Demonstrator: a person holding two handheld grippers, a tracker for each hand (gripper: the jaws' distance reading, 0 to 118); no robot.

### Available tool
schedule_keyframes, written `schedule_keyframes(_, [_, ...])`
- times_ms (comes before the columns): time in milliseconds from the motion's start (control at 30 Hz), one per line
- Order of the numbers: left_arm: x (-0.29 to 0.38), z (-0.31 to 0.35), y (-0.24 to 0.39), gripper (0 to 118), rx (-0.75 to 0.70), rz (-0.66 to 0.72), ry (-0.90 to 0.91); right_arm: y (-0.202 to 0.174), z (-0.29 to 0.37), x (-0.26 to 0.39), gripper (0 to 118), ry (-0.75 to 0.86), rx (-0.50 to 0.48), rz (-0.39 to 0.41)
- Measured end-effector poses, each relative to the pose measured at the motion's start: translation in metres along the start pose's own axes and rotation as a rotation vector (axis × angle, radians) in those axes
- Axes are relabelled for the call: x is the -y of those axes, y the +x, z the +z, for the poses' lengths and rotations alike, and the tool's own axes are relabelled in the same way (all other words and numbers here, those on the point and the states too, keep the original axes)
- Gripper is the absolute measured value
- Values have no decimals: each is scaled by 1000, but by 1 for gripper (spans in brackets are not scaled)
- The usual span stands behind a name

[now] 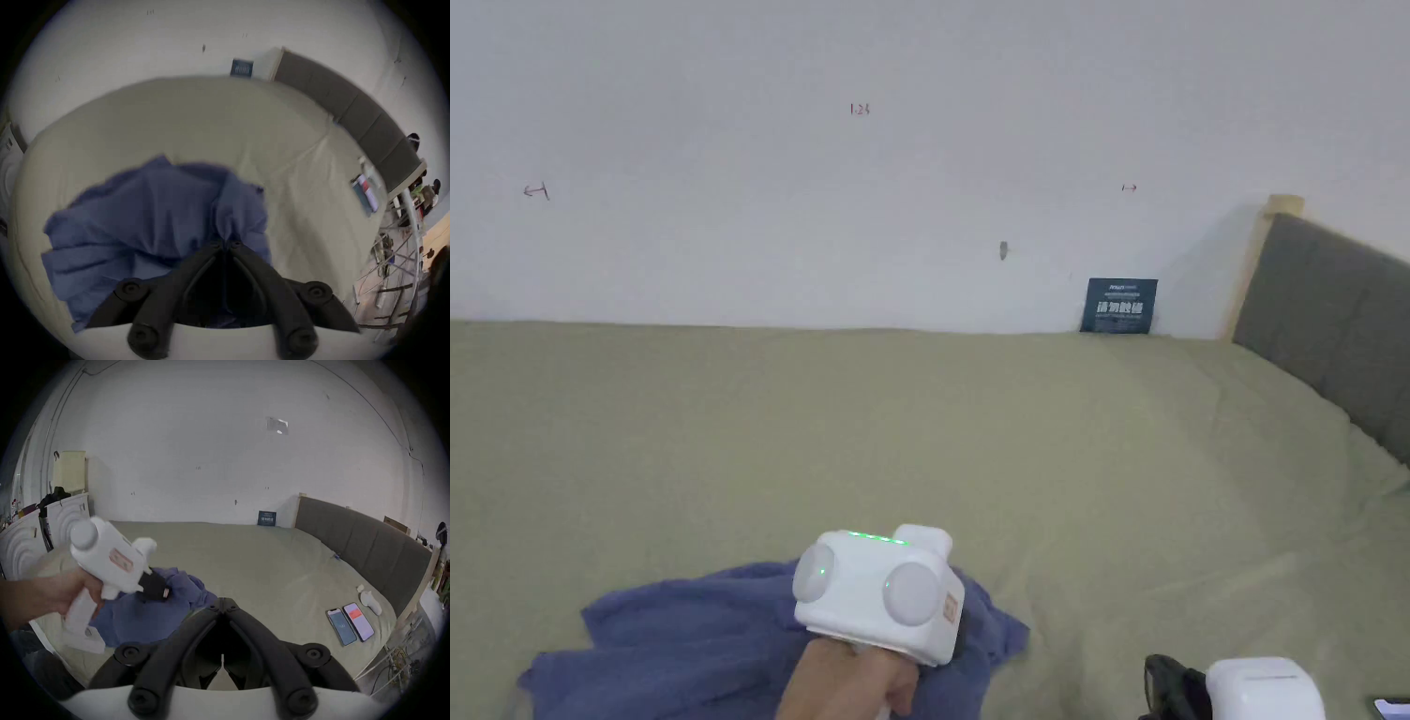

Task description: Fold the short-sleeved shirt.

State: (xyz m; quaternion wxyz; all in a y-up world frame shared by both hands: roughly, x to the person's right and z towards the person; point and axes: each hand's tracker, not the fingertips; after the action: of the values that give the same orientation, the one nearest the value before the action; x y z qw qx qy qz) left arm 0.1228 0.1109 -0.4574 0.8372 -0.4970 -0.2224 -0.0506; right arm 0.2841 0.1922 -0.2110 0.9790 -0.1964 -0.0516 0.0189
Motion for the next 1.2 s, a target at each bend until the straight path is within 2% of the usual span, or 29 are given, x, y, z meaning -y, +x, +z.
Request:
schedule_keyframes(67, [11,-13,-2,2,-1,6,-15,3,-7,6,0,-26,-5,-2])
schedule_keyframes(100, [14,-17,-5,11,3,7,-21,4,-11,9,0,-34,-4,-1])
schedule_keyframes(133, [16,-17,-8,38,6,4,-16,4,-14,11,0,-41,-3,0])
schedule_keyframes(167, [18,-13,-12,91,14,4,-2,4,-16,13,0,-48,0,-1])
schedule_keyframes(200, [21,-8,-14,117,29,14,15,4,-18,13,0,-57,0,-7])
schedule_keyframes(233, [24,0,-17,118,28,20,21,4,-19,14,0,-60,-3,-16])
schedule_keyframes(333, [34,46,-27,98,-44,6,153,0,-13,13,0,-45,-6,-27])
schedule_keyframes(367, [40,65,-31,80,-83,1,216,-3,-10,12,0,-40,-5,-25])
schedule_keyframes(433, [56,108,-42,31,-115,-1,332,-6,0,9,0,-24,-9,-26])
schedule_keyframes(500, [80,157,-54,3,-193,49,472,-10,11,5,0,2,-20,-31])
schedule_keyframes(567, [113,202,-67,0,-218,82,561,-14,21,2,0,27,-24,-32])
schedule_keyframes(767, [225,304,-104,0,-453,191,698,-23,44,-6,0,81,-39,-41])
schedule_keyframes(833, [259,325,-115,0,-448,222,728,-26,48,-6,0,90,-41,-43])
schedule_keyframes(867, [269,333,-120,0,-436,227,723,-28,49,-6,0,90,-43,-45])
schedule_keyframes(967, [289,343,-129,0,-530,266,696,-34,47,-6,0,89,-49,-38])
schedule_keyframes(1100, [291,342,-144,0,-479,335,692,-42,48,-9,0,93,-65,-34])
schedule_keyframes(1200, [277,328,-149,0,-480,322,673,-47,45,-11,0,90,-72,-28])
